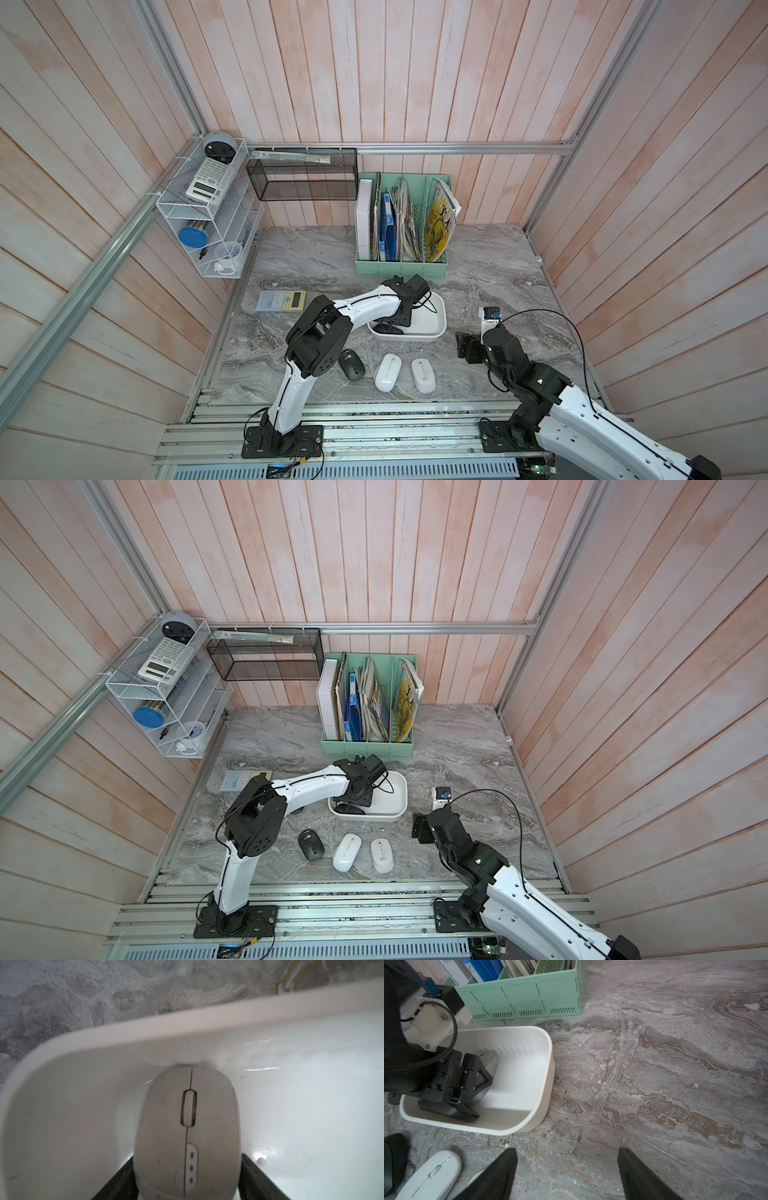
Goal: Take out the mouse from the storage box
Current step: Pick up the mouse from the storage box.
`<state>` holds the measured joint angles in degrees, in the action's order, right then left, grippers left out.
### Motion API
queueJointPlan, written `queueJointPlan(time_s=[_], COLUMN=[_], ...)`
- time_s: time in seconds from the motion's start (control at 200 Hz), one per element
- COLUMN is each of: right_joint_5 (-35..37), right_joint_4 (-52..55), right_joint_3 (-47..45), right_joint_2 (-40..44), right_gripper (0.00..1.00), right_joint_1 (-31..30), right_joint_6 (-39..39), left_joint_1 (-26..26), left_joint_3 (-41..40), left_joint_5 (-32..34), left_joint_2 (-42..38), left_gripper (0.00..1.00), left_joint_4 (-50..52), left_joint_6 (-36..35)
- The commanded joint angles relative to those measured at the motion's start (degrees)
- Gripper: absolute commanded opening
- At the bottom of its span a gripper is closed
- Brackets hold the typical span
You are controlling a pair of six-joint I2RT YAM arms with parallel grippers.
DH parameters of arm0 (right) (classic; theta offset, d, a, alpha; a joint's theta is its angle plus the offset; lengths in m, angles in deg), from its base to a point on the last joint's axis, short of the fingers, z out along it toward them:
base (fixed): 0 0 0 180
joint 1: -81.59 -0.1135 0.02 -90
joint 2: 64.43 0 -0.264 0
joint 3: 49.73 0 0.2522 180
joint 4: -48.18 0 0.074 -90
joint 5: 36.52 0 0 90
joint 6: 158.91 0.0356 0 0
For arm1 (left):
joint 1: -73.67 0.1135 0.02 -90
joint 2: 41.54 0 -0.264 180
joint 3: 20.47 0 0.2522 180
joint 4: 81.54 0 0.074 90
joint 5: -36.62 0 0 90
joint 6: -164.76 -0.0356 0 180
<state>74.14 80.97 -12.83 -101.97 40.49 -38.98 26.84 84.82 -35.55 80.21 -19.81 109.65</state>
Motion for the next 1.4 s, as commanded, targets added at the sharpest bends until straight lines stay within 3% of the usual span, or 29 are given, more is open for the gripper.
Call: queueJointPlan(time_s=[0.0,0.15,0.355,0.76,1.395], right_joint_5=[-0.28,-0.41,-0.54,-0.62,0.08], right_joint_4=[-0.77,-0.91,-0.99,-0.99,-0.93], right_joint_3=[-0.72,-0.77,-0.64,-0.72,-0.92], right_joint_2=[-0.10,-0.17,-0.52,-0.52,0.17], right_gripper=[0.83,0.83,0.83,0.83,0.83], right_joint_1=[0.29,0.27,0.31,0.29,0.31], right_joint_6=[-0.45,-0.57,-0.58,-0.52,-0.49], left_joint_1=[1.60,3.32,2.46,-0.01,-1.38], left_joint_3=[-0.49,-3.27,-0.61,3.46,0.19], left_joint_5=[0.31,-0.58,-2.62,-0.40,0.85], left_joint_2=[-1.11,-2.58,0.23,1.69,-5.83], left_gripper=[0.76,0.80,0.80,0.62,0.58], left_joint_4=[-1.93,-4.51,-4.73,-3.40,-8.56], left_joint_6=[0.12,-0.48,-1.36,-1.61,-2.14])
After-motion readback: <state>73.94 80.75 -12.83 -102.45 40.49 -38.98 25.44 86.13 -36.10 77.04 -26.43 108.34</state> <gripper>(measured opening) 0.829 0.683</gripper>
